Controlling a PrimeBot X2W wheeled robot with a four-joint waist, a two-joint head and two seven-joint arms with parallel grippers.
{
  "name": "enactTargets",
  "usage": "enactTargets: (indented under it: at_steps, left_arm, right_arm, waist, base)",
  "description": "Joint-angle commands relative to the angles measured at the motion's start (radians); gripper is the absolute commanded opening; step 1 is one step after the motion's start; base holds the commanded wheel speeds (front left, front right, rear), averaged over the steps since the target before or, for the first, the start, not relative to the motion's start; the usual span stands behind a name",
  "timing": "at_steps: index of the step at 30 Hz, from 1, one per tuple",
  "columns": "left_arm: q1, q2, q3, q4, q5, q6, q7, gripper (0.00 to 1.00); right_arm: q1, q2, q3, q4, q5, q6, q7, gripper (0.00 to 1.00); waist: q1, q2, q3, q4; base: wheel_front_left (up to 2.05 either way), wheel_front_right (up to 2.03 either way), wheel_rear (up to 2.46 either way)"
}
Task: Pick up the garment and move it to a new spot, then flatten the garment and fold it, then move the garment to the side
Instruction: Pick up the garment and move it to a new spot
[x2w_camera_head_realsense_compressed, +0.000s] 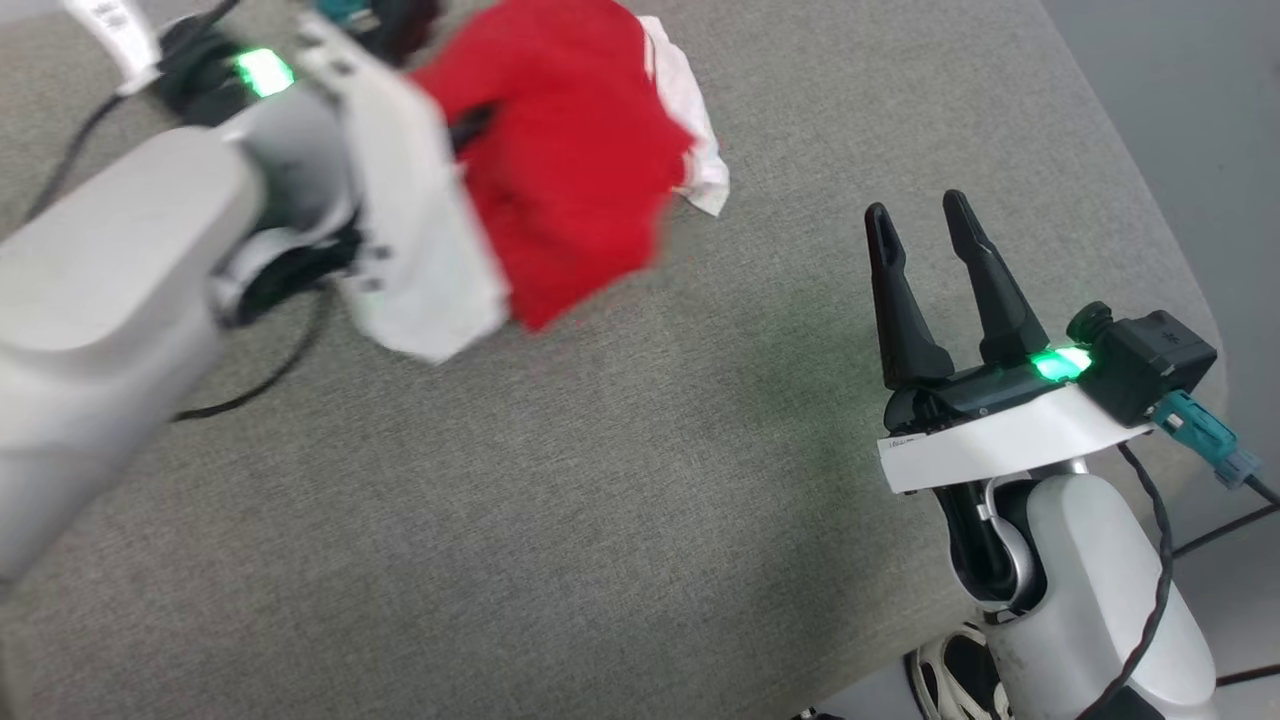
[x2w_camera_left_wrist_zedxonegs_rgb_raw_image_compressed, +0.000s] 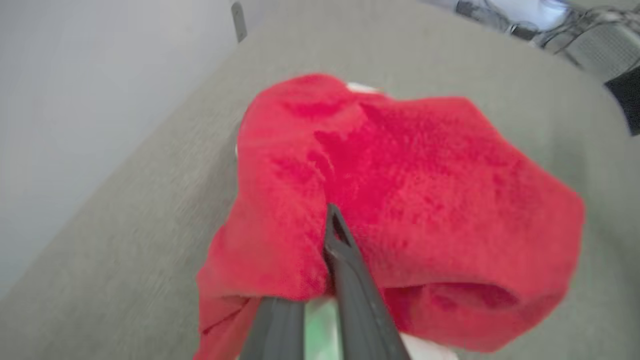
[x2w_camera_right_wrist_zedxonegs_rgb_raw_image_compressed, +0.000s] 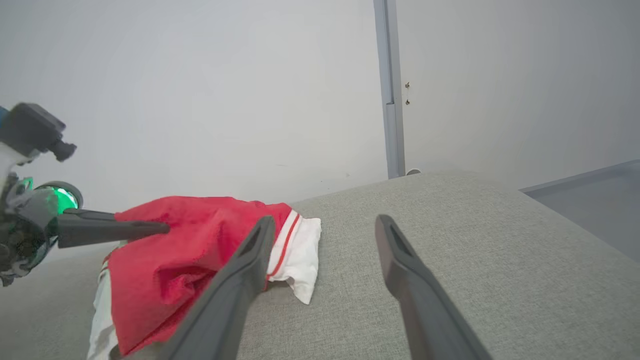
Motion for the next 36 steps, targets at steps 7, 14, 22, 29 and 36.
enactTargets:
  at_steps: [7,14,22,29,36]
  left_arm:
    - [0.025,0.055,-0.088,0.021,0.059,0.002,0.123,0.00]
    - [0.049,0.050,-0.108,0.017,0.155,0.002,0.260,0.00]
    - [0.117,0.092,-0.127,0.025,0.203,0.002,0.377,0.00]
    - [0.111,0.105,-0.125,0.006,0.192,0.003,0.354,0.87]
    - [0.044,0.038,-0.105,0.007,0.144,0.002,0.210,1.00]
  right_arm:
    - [-0.003,0.003,-0.004,-0.010,0.016,0.000,-0.005,1.00]
    - [-0.030,0.003,0.020,-0.026,0.039,0.000,-0.005,1.00]
    - [-0.029,0.003,0.034,-0.028,0.063,0.000,-0.005,1.00]
    - [-0.026,0.003,0.023,-0.019,0.048,0.000,-0.005,1.00]
    - [-0.035,0.003,0.005,0.004,-0.015,0.000,-0.005,1.00]
  waist:
    - [0.0000,0.0000,0.022,-0.002]
    - [0.0000,0.0000,0.069,-0.022]
    - [0.0000,0.0000,0.098,-0.055]
    - [0.0000,0.0000,0.081,-0.037]
    - [0.0000,0.0000,0.012,0.048]
  base:
    - [0.00,0.00,0.00]
    - [0.00,0.00,0.00]
    - [0.00,0.00,0.00]
    - [0.00,0.00,0.00]
    - [0.00,0.00,0.00]
